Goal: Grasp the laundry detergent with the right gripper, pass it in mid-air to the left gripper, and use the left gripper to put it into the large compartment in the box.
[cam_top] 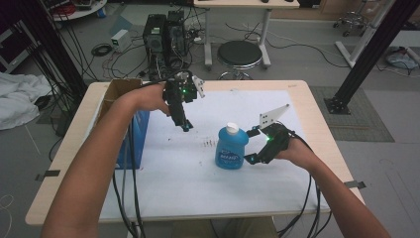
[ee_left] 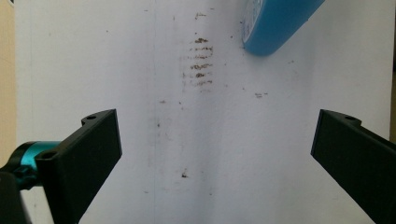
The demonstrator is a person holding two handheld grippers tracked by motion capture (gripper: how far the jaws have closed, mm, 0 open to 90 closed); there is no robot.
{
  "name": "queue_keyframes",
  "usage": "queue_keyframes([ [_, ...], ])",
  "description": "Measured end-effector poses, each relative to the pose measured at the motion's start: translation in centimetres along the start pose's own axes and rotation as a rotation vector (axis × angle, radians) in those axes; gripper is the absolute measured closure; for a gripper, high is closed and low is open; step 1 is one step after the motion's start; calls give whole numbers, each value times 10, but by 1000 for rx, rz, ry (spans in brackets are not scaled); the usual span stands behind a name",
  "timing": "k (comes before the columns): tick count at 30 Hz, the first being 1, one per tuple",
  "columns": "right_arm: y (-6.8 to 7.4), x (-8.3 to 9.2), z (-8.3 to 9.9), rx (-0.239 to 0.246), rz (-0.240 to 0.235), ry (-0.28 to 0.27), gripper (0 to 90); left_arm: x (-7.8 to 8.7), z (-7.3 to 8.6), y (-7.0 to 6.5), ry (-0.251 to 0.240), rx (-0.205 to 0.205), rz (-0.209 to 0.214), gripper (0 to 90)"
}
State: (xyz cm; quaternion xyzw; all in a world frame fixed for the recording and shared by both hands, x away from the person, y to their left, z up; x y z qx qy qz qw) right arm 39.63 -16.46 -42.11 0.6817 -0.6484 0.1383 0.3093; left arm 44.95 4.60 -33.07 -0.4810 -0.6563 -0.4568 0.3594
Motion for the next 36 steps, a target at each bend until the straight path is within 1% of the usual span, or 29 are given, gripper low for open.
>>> queue_keyframes([
  [4, -1, -6, 1, 7, -3, -17, 12, -1, 0, 0, 1, 3, 1, 17],
  [9, -3, -11, -1, -2, -5, -48, 12, -1, 0, 0, 0, 7, 1, 17],
  [17, -3, -20, -2, 1, -14, -62, 12, -2, 3, 1, -1, 7, -4, 17],
  [19, -4, -22, -3, -1, -13, -75, 12, -2, 3, 1, 1, 16, -4, 18],
  [24, -5, -27, -5, 1, -10, -97, 12, -2, 3, 1, -1, 17, -6, 17],
  [27, -4, -32, -5, 5, -14, -99, 13, -1, 4, 1, 1, 17, -7, 18],
  [30, -4, -35, -6, 1, -16, -113, 28, -1, 4, 1, -1, 20, -9, 17],
  [32, -5, -36, -6, -1, -15, -126, 29, -1, 5, 2, 0, 16, -11, 18],
  [36, -6, -39, -6, -5, -11, -139, 32, -1, 5, 3, -2, 21, -15, 17],
])
Point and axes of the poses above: each handheld gripper's, and its own axes: x roughly backward along the jaws, z roughly out of its underside, y roughly to its left, the point moved 8 cm from there along -x, roughly forward along the jaws, and after that the axes turned 11 degrees about -z, right-handed, at the moved point
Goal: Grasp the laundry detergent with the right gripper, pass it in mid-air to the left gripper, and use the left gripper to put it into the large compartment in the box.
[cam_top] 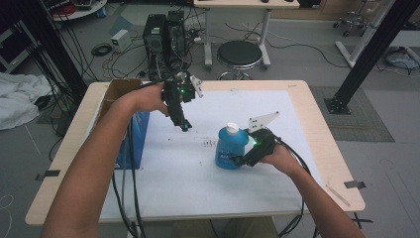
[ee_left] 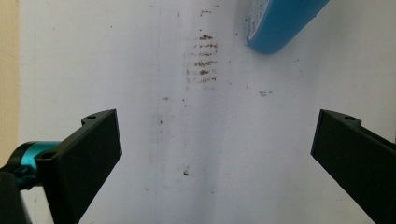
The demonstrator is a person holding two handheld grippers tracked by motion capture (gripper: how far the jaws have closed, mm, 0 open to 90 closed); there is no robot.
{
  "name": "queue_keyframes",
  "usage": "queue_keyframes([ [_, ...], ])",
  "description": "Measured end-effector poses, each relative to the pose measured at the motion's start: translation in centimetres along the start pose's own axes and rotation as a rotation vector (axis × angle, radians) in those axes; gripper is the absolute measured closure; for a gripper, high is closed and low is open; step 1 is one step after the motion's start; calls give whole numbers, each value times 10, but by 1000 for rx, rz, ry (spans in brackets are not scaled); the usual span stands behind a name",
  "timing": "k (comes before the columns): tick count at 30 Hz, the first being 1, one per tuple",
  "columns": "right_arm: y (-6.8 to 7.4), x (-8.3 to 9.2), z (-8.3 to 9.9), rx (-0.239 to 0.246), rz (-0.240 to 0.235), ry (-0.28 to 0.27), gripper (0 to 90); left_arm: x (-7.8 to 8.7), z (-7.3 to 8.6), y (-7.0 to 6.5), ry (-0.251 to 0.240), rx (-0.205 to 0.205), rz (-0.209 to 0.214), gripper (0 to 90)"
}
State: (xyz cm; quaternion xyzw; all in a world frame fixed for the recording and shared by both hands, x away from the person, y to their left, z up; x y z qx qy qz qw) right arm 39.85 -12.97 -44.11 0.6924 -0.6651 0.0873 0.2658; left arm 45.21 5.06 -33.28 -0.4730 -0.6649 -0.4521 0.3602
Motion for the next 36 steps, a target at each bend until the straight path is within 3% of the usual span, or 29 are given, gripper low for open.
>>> queue_keyframes([
  [7, -1, -2, -1, 5, -6, -24, 56, 0, 1, 1, -2, 6, -4, 17],
  [10, 0, -2, -1, 7, -13, -34, 146, 0, 2, 1, -1, 5, -2, 18],
  [33, -1, -4, 4, 20, -6, -56, 162, 0, 3, 2, -3, 8, -5, 17],
  [36, 0, -5, 4, 28, -17, -64, 232, 0, 3, 3, -4, 8, -5, 18],
])
Point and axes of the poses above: each handheld gripper's, and its own axes: x roughly backward along the jaws, z roughly out of its underside, y roughly to its left, the point moved 8 cm from there along -x, roughly forward along the jaws, and after that the axes turned 11 degrees about -z, right-handed, at the moved point
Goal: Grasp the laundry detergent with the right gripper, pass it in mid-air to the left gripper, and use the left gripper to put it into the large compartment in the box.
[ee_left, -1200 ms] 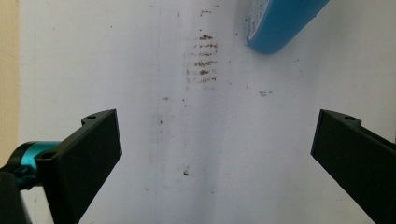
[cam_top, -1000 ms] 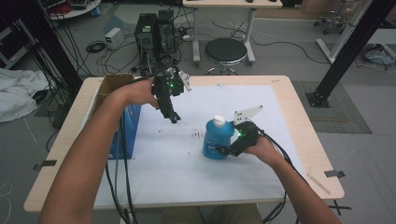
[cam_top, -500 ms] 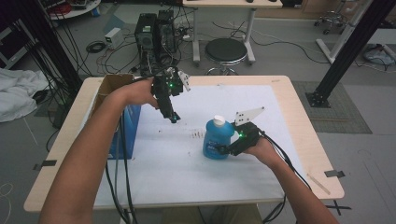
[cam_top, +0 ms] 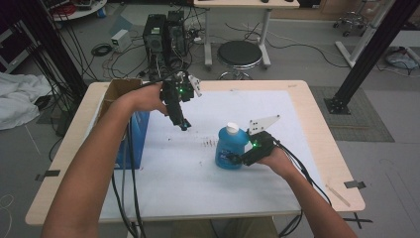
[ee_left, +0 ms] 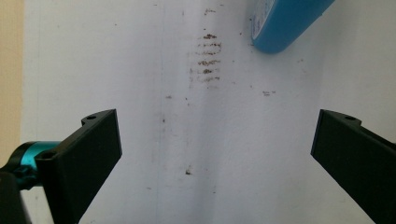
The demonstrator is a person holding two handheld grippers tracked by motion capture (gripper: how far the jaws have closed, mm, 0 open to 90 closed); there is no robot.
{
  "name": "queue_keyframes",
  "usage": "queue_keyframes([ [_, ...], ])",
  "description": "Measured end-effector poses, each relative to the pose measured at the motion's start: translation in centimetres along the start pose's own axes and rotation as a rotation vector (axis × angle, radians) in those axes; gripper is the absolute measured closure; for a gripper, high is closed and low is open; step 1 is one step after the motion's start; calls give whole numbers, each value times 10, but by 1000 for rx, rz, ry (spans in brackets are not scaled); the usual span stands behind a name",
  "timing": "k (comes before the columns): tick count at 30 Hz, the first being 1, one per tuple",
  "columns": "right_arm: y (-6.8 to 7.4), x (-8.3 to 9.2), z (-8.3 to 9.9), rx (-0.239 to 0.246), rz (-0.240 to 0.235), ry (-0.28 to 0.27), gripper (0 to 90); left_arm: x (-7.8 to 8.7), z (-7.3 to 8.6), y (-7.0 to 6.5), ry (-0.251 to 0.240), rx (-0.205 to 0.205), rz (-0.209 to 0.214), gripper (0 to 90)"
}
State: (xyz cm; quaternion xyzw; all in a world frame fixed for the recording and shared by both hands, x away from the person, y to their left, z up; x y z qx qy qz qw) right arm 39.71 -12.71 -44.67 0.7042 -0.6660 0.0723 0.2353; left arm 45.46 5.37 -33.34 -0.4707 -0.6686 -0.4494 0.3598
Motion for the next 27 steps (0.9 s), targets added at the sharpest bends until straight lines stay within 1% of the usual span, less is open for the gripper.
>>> queue_keyframes([
  [6, 0, -2, 1, 7, 1, 3, 245, 0, 0, 0, -2, 4, -1, 17],
  [12, 0, -1, -1, 33, 14, -12, 326, -1, 0, 0, -2, 2, -3, 17],
  [20, -1, -1, -2, 39, 27, -16, 346, -1, 0, 0, 0, 1, -5, 17],
  [24, 0, -2, -2, 51, 22, -20, 415, 0, 1, 0, 0, 2, -6, 17],
  [27, 1, -2, -2, 65, 24, -22, 430, -1, 1, 0, 1, 3, -6, 17],
])
Point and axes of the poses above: each handheld gripper's, and its own axes: x roughly backward along the jaws, z roughly out of its underside, y roughly to its left, the point moved 8 cm from there along -x, roughly forward along the jaws, and after that the axes turned 11 degrees about -z, right-handed, at the moved point
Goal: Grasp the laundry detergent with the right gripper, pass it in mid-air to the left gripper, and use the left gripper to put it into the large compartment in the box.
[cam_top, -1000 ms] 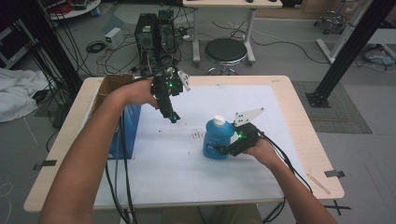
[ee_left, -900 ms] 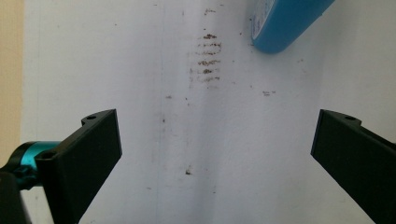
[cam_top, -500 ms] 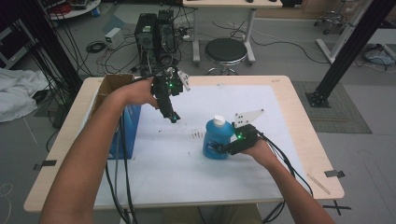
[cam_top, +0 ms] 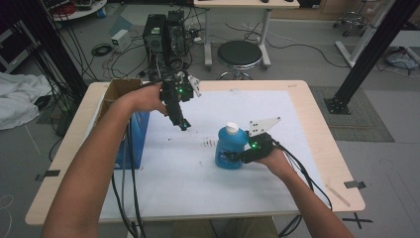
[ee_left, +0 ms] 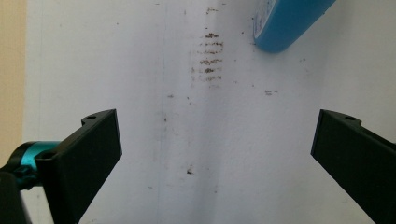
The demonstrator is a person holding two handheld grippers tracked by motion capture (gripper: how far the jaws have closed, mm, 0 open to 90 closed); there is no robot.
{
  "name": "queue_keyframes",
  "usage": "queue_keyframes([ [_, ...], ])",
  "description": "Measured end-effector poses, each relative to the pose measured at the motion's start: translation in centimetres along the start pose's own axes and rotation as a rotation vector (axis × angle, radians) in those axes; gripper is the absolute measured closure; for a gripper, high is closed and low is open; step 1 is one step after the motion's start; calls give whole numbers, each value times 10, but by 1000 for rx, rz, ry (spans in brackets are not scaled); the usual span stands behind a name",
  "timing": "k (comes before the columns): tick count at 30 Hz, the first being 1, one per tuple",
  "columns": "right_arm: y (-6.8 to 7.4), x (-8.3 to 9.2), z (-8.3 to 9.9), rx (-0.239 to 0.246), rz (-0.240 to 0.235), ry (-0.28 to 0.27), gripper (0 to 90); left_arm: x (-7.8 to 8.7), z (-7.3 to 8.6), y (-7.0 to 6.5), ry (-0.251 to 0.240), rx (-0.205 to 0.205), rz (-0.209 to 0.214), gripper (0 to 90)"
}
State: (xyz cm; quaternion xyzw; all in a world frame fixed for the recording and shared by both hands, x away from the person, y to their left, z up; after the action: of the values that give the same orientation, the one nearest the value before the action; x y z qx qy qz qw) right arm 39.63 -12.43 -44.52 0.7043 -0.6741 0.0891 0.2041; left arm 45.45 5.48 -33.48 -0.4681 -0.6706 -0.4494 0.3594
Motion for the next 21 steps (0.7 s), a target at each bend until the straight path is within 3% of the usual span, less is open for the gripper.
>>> queue_keyframes([
  [9, 5, 2, -4, 21, 14, 13, 447, 1, -2, -3, 1, -8, 3, 17],
  [21, 12, 29, -21, 14, 45, 10, 447, 8, -6, -9, -11, -13, -3, 17],
])
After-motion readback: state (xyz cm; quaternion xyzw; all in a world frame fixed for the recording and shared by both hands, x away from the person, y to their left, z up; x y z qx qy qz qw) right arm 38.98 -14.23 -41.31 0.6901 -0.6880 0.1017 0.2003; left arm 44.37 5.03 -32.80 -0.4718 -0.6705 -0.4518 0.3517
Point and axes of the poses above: each handheld gripper's, and its own axes: x roughly backward along the jaws, z roughly out of its underside, y roughly to its left, the point moved 8 cm from there along -x, roughly forward along the jaws, and after that the axes turned 11 degrees about -z, right-handed, at the moved point
